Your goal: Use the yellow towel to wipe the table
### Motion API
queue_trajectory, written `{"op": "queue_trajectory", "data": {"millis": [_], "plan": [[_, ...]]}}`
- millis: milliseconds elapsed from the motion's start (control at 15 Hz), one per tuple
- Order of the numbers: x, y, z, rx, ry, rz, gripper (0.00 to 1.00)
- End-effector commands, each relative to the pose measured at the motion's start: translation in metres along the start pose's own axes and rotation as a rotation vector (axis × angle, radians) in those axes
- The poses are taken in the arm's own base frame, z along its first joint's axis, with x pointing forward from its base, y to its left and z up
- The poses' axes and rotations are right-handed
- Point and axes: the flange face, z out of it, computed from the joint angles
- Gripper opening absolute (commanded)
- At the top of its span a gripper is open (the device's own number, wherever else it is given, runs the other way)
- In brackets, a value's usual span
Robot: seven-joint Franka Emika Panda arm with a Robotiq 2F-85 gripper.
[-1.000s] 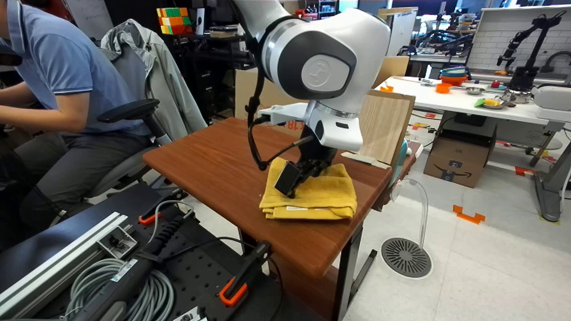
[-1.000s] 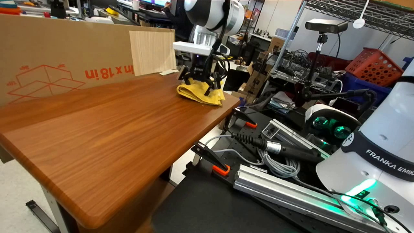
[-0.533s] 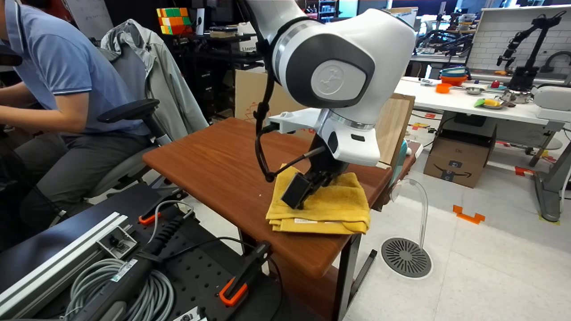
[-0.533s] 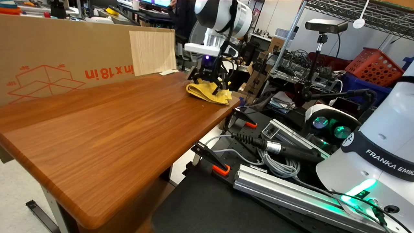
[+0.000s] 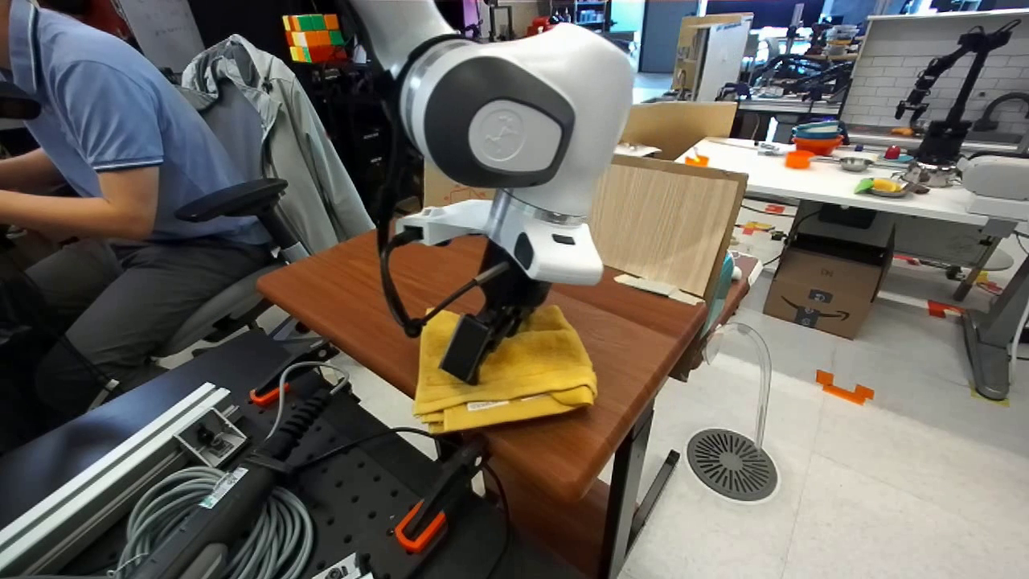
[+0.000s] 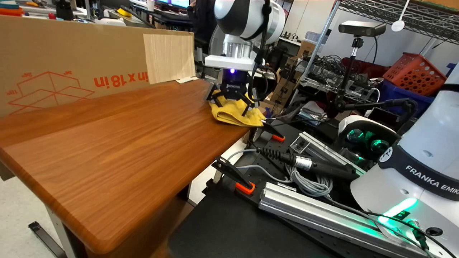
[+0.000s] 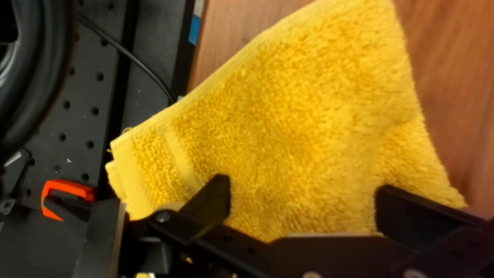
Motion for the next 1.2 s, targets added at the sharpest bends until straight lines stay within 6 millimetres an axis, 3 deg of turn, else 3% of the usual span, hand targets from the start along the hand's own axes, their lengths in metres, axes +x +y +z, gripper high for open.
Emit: {"op": "queue_trajectory", "data": {"millis": [0,400,733,933,1133], "plan": [[-0.077,0.009,0.033,-0.054,0.060,-0.186,1.00],[-0.193,-0.019,0.062,-0.131,0.186,-0.483,1.00],[-0.280,-0.030,0.067,-0.112,0.290,-0.676,1.00],[-0.311,-0.041,0.058,-0.047,0.325,-0.728,1.00],[-0.319,-0.061,0.034,0.045,0.333,-0.712,1.00]]}}
